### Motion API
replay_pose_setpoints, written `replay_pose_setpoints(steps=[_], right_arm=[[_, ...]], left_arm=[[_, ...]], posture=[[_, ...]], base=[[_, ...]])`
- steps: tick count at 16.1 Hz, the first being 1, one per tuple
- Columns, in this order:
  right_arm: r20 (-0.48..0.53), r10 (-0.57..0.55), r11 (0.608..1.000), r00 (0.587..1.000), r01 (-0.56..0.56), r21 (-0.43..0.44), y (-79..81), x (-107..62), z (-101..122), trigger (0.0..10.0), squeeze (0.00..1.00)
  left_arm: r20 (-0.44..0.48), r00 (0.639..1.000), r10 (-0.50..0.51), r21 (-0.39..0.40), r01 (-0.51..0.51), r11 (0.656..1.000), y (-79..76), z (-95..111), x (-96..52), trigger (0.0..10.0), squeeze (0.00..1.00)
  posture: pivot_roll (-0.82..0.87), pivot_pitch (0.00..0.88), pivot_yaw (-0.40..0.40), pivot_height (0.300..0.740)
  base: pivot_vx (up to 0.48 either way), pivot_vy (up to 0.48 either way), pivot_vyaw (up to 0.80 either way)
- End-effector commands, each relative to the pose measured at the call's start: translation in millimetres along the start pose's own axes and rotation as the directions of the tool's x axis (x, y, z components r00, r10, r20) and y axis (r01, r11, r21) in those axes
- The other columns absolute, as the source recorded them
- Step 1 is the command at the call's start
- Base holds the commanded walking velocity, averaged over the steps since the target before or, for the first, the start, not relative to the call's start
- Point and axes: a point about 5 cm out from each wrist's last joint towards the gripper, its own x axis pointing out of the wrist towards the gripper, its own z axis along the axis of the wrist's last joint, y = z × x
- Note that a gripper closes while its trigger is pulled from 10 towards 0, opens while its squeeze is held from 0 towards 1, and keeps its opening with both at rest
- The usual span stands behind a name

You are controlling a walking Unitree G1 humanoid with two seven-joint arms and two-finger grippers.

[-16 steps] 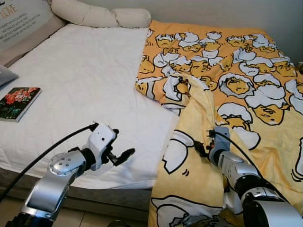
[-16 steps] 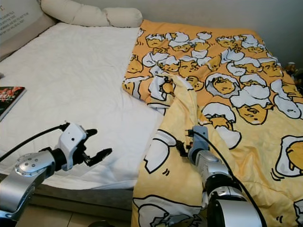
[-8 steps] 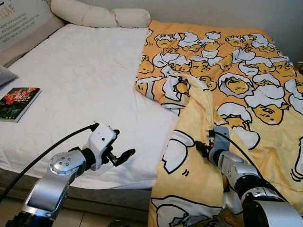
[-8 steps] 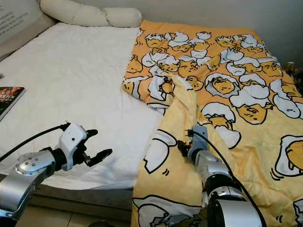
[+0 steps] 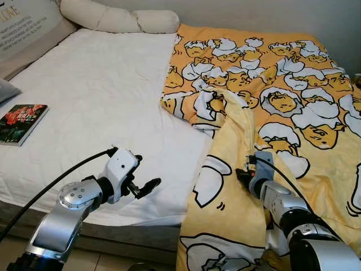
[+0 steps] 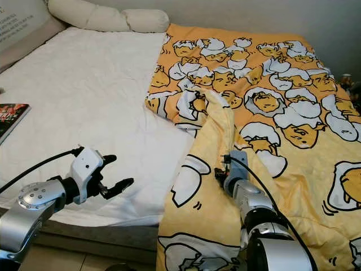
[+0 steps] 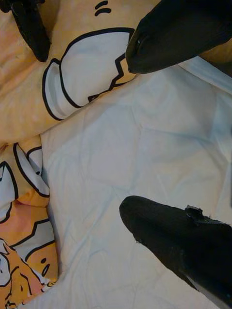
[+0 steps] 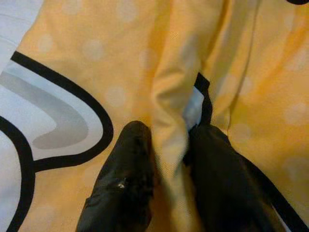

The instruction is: Clean up the room

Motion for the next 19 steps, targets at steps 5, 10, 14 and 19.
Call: replay_pose_setpoints(steps=[5,10,14,19], right_arm=[[0.022,0.031,0.999,0.999,-0.031,-0.007,-0.4,0.1,8,0.0,0.00],[0.071,0.303,0.948,0.950,-0.293,-0.123,32.2,1.2,23,0.0,0.00],[0.012,0.794,0.572,0.608,-0.739,-0.357,112.3,-20.9,43,0.0,0.00],[-0.264,0.932,0.101,0.247,-0.878,-0.468,168.6,-56.7,37,0.0,0.00]], left_arm=[[-0.002,1.000,-0.015,0.019,0.015,1.000,-0.5,1,1.8,10.0,0.77],[0.002,1.000,-0.012,0.019,0.012,1.000,0.0,1,1.8,10.0,0.77],[-0.003,1.000,-0.002,0.016,0.002,1.000,1.4,-1,-2.3,10.0,0.77],[-0.058,0.998,0.039,0.006,-0.039,0.999,5.8,-12,-26.2,10.0,0.78]], posture=[[0.11,0.000,0.010,0.740],[0.11,0.000,0.007,0.740],[0.13,0.000,-0.004,0.740],[0.19,0.000,-0.026,0.740]], base=[[0.000,0.000,0.00],[0.000,0.000,0.00],[0.000,0.000,0.00],[0.000,0.000,0.00]])
